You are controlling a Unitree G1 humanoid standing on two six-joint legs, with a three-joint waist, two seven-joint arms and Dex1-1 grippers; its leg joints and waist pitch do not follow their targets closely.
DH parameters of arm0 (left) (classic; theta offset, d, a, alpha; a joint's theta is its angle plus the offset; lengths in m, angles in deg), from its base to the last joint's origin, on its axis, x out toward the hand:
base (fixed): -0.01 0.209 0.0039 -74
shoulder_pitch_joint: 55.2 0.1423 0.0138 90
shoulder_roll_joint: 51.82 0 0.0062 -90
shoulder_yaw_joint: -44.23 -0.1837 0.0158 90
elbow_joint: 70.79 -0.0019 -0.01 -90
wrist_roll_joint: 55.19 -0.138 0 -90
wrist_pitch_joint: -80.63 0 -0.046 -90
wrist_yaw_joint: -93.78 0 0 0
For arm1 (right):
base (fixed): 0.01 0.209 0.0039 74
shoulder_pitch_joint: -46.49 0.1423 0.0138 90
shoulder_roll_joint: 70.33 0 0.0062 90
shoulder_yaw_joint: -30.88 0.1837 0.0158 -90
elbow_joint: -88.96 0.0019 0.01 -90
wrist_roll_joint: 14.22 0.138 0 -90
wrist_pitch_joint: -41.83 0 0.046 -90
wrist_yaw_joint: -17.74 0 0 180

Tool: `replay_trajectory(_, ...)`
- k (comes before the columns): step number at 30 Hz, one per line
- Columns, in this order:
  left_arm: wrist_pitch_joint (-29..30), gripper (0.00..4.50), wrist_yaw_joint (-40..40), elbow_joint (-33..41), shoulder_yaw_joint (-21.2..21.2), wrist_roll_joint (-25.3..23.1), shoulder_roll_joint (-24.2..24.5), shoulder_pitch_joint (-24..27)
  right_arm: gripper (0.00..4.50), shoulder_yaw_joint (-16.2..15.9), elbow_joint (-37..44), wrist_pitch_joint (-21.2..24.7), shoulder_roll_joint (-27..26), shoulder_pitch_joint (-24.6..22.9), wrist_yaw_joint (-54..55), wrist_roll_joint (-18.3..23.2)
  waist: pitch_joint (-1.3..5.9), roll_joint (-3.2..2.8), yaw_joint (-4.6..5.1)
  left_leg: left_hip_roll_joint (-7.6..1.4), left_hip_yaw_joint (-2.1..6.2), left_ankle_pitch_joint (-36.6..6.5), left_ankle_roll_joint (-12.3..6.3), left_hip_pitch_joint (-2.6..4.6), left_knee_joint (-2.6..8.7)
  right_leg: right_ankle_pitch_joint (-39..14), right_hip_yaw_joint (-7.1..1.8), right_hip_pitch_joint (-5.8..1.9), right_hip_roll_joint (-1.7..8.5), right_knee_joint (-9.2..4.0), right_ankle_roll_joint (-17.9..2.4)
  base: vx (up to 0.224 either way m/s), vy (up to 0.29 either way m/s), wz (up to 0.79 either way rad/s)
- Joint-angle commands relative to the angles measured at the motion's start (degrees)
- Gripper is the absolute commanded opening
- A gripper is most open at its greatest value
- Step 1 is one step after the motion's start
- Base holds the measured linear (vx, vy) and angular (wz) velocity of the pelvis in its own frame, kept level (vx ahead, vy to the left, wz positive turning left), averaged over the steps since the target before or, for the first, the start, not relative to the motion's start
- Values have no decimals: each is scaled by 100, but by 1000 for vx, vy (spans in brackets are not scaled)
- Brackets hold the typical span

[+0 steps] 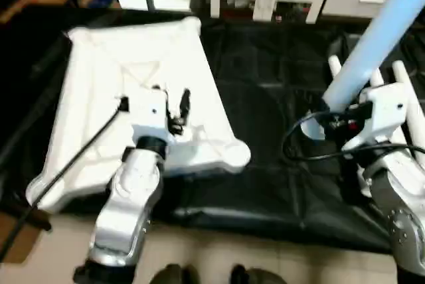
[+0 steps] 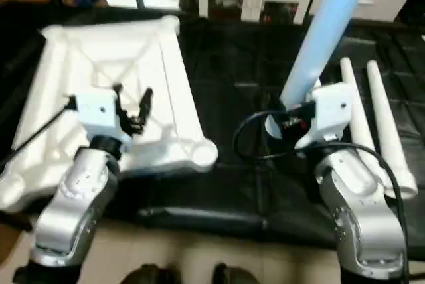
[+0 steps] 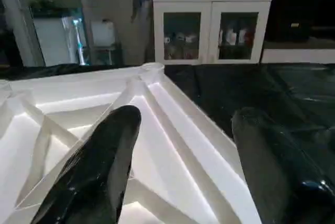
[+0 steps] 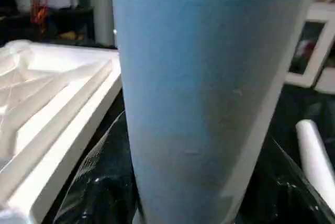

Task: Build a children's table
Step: Pick table leg

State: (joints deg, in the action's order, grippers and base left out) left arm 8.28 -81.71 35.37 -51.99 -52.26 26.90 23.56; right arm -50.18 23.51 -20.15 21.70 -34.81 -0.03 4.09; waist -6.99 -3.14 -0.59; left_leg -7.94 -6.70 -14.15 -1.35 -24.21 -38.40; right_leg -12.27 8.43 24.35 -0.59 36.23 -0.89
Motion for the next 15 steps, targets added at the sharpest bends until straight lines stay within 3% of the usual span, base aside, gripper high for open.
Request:
replay_trajectory(1, 79, 317, 40, 57, 43, -11, -38, 7, 191, 91, 73, -30, 41, -23, -80, 124, 507, -38, 81, -1618, 1031, 2256, -2346, 725, 571, -1567, -500, 508, 575, 708, 455, -30, -153, 2)
replay_trajectory(2, -109, 317, -41, 80, 100, 44, -77, -3, 191, 100, 49, -22, 45, -37, -150, 166, 416, -73, 22, -1181, 668, 2528, -2568, 477, 558, -748, -652, 435, 533, 764, 182, -53, -131, 5)
replay_trajectory(3, -191, 317, -78, 84, 113, 60, -84, -5, 191, 98, 43, -24, 45, -40, -166, 171, 405, 27, -34, -758, 429, 2128, -2483, 287, 466, -136, -888, 168, 646, 260, 80, -61, -180, -3)
replay_trajectory(4, -155, 317, -125, 93, 133, 82, -78, -18, 191, 78, 42, -46, 52, -53, -206, 174, 431, 304, -125, -118, 114, 1058, -1638, 85, 230, 106, -1094, -115, 815, -309, 306, -61, -180, -3)
replay_trajectory(5, -221, 317, -417, 129, 145, 254, 6, 3, 191, 0, 59, -105, 33, -94, -254, 187, 447, 399, -299, -59, 92, 438, -789, -121, 229, -289, -1201, -406, 1229, -411, 831, -75, -189, -12)
replay_trajectory(6, -264, 317, -498, 143, 138, 276, 56, 24, 191, -44, 64, -155, 27, -116, -267, 171, 408, 420, -357, -65, 65, 140, -450, -16, 309, -801, -1164, -296, 1115, -519, 1011, -96, -173, -11)
replay_trajectory(7, -306, 317, -529, 151, 132, 265, 92, 41, 191, -68, 62, -180, 20, -130, -269, 163, 351, 399, -316, -110, 62, -321, 4, 43, 504, -2147, -1077, -378, 984, -545, 1138, -96, -173, -11)
replay_trajectory(8, -317, 317, -537, 153, 130, 241, 127, 60, 191, -96, 49, -210, 10, -145, -278, 156, 289, 419, -335, -97, 164, -494, -5, -103, 588, -2602, -914, -515, 1087, -543, 1170, -60, -131, 0)
replay_trajectory(9, -317, 317, -537, 153, 130, 241, 127, 60, 191, -96, 49, -210, 10, -145, -278, 156, 293, 323, -305, -122, 178, -698, 98, -49, 657, -3158, -855, -503, 1092, -613, 1083, -38, -62, 16)
replay_trajectory(10, -309, 317, -550, 176, 122, 212, 168, 86, 191, -122, 46, -242, 0, -162, -294, 148, 160, 278, -138, -81, 187, -1569, 159, 22, 644, -4969, -618, -510, 1148, -830, 533, -38, -62, 16)
replay_trajectory(11, -321, 317, -579, 204, 108, 191, 211, 116, 191, -154, 36, -263, -19, -179, -323, 161, 129, 226, -64, -60, 191, -1899, 129, 33, 561, -5624, -413, -639, 1197, -952, 254, -32, -12, 30)
replay_trajectory(12, -294, 317, -615, 246, 109, 160, 258, 155, 191, -210, 23, -298, -41, -194, -366, 171, 89, 166, -44, -61, 171, -2118, 131, 77, 516, -5808, -316, -657, 1203, -1023, 168, -12, 36, 36)
replay_trajectory(13, -277, 317, -628, 253, 120, 147, 269, 165, 191, -232, 14, -313, -48, -193, -379, 168, 91, 136, 31, -68, 180, -2231, 99, 1, 535, -5577, -127, -845, 1162, -1051, 75, -12, 36, 36)
replay_trajectory(14, -268, 317, -657, 271, 151, 147, 278, 185, 191, -263, -8, -338, -65, -183, -387, 162, 42, 89, 44, -92, 182, -2350, 114, 6, 588, -5440, -51, -867, 1126, -1058, 62, 16, 66, 45)
replay_trajectory(15, -275, 317, -682, 274, 177, 156, 286, 197, 191, -287, -25, -355, -81, -174, -386, 153, 13, 36, 129, -120, 235, -2709, 185, 36, 707, -4955, 86, -932, 993, -1009, 7, 34, 66, 53)
